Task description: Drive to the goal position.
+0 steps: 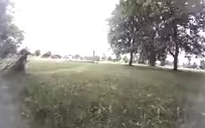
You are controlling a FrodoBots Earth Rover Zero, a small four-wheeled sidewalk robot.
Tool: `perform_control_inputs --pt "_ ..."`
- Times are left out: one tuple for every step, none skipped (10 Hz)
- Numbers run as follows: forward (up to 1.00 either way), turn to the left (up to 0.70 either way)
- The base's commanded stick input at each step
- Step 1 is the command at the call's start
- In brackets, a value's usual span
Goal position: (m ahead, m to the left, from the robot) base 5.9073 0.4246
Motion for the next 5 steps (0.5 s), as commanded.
perform_control_inputs --pt "0.5 0.14" --pt "0.5 0.47" --pt "0.5 0.5" --pt "0.5 0.28" --pt "0.5 0.05"
